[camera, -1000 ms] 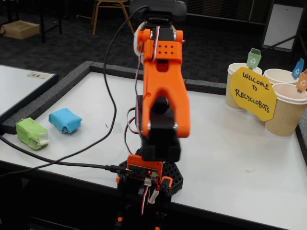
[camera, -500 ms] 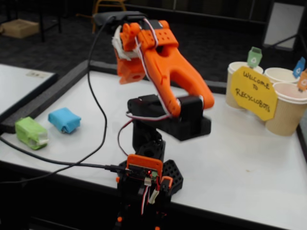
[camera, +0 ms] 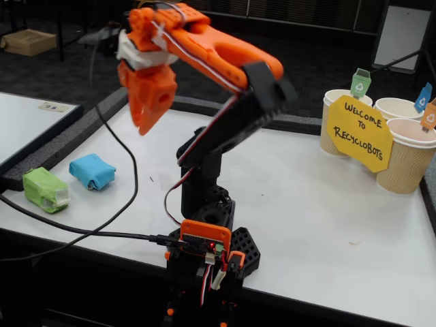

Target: Sort rubbish by color.

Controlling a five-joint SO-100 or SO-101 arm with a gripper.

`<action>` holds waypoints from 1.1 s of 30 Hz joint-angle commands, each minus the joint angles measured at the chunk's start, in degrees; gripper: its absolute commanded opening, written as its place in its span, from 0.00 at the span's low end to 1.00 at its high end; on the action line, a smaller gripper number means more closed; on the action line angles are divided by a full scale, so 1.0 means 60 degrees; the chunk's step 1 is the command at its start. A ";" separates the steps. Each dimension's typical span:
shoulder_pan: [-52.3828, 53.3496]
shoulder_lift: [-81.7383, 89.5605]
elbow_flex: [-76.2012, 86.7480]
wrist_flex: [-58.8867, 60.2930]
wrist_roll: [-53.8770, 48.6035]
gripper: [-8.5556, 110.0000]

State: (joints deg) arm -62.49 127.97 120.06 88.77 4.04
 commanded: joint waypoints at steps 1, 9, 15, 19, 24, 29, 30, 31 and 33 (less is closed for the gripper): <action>-0.1245 -0.0938 -0.1816 0.0571 0.0103 0.07; -0.3647 -0.1553 -0.2314 0.0293 0.1714 0.07; -0.4336 -0.1553 -0.2300 -0.0381 0.3135 0.07; -0.4248 -0.1553 -0.2314 -0.1187 0.4146 0.07; -0.3501 -0.1553 -0.2139 -0.3208 0.5889 0.07; -0.2710 -0.1567 -0.1187 -0.5112 0.7192 0.07; -0.2432 -0.1567 -0.0981 -0.5405 0.7705 0.07; -0.2153 -0.1597 -0.0776 -0.5654 0.8203 0.07; -0.1538 -0.1846 -0.0630 -0.5757 0.9155 0.07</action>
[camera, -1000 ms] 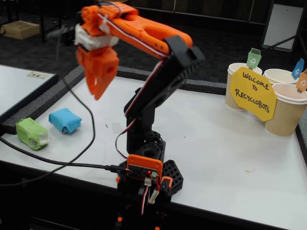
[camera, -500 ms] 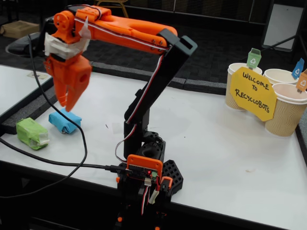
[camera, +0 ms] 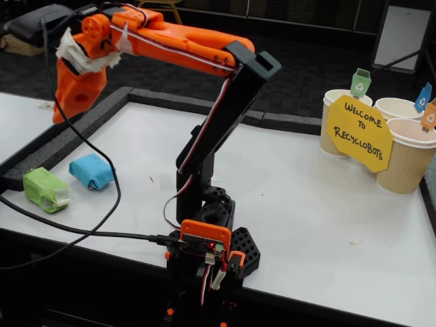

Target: Sort rubbish by color.

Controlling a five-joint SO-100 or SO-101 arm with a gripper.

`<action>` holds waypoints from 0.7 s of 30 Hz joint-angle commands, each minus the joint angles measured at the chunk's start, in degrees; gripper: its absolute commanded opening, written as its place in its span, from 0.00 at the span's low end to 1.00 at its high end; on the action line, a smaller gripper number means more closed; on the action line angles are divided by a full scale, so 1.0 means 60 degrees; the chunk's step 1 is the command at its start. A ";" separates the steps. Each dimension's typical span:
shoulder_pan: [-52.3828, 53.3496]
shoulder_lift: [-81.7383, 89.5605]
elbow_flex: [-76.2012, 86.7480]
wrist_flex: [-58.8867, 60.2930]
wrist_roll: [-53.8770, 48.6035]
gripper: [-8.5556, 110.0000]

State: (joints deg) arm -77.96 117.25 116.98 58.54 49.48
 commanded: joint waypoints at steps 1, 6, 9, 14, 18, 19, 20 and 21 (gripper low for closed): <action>0.1230 -0.0190 -0.0103 -0.0688 0.1860 0.07; 0.1553 -0.0396 0.0396 -0.0483 0.2388 0.08; 0.1553 -0.0396 0.0571 -0.0293 0.2388 0.14; 0.1465 -0.0396 0.0425 0.0630 0.2695 0.16; 0.0923 -0.0396 0.0264 0.1333 0.3032 0.17; 0.0762 -0.0396 0.0205 0.1450 0.3193 0.17; 0.0571 -0.0396 0.0176 0.1479 0.3223 0.17; 0.0396 -0.0396 0.0146 0.1479 0.3267 0.17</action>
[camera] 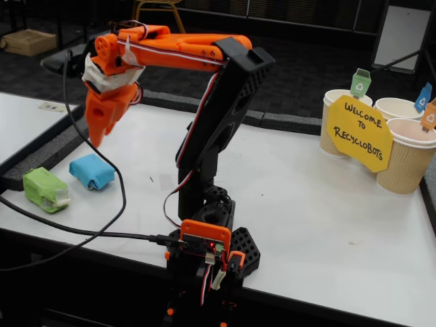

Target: Sort rubbish by color.

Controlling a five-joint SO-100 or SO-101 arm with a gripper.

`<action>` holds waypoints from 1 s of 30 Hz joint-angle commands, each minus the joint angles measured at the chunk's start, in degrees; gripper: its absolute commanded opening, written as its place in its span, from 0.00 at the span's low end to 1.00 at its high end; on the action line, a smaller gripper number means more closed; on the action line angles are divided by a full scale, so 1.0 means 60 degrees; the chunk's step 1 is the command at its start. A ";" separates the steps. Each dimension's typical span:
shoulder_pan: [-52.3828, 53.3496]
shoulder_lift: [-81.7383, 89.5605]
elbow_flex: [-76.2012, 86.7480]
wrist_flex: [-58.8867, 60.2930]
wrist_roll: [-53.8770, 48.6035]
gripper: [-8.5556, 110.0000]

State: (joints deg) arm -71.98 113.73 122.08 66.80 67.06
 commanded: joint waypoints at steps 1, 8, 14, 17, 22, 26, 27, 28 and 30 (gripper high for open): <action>-0.0776 0.0190 -0.0718 0.0015 0.0337 0.17; -0.1655 0.0205 -0.1069 -0.0161 0.0571 0.18; -0.1450 0.0205 -0.0850 -0.0615 0.1245 0.21; -0.1421 0.0205 -0.0718 -0.1025 0.1670 0.22; -0.1465 0.0190 -0.0366 -0.1318 0.2065 0.22; -0.1377 0.0190 0.0132 -0.1890 0.2549 0.22; -0.1348 0.0190 0.0249 -0.2036 0.2622 0.21; -0.1318 0.0190 0.0366 -0.2183 0.2651 0.21; -0.1216 0.0190 0.0601 -0.2358 0.2725 0.21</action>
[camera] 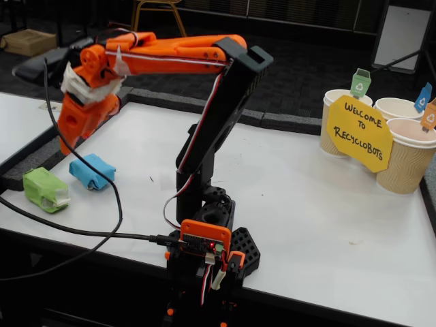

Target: Sort rubbish by color.

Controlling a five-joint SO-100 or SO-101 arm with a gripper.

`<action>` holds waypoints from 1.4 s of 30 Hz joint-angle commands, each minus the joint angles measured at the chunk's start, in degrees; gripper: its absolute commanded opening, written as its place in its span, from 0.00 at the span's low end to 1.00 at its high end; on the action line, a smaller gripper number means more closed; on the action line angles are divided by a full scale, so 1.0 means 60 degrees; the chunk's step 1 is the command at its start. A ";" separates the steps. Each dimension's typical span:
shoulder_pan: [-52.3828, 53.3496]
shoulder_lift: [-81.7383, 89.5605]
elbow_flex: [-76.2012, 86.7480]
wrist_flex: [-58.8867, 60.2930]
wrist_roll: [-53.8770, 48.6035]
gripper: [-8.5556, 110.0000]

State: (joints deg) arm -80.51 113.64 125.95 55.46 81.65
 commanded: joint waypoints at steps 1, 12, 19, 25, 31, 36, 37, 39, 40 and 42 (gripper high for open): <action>0.0264 0.0205 0.0029 -0.0469 0.0322 0.21; 0.1201 0.0205 0.0908 -0.1055 0.0337 0.23; 0.0630 0.0205 0.0776 -0.1099 0.0337 0.24; 0.0366 0.0205 0.0879 -0.1157 0.0337 0.25; 0.0381 -0.0103 0.1099 -0.1494 0.0337 0.24; 0.0527 -0.0674 0.0952 -0.1479 0.0337 0.23; 0.0542 -0.0791 0.0894 -0.1509 0.0337 0.23; 0.0542 -0.0967 0.0850 -0.1597 0.0337 0.23; 0.0527 -0.1055 0.0835 -0.1655 0.0337 0.23; 0.0527 -0.1274 0.0776 -0.1787 0.0337 0.23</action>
State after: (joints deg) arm -77.34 106.00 133.07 46.85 82.62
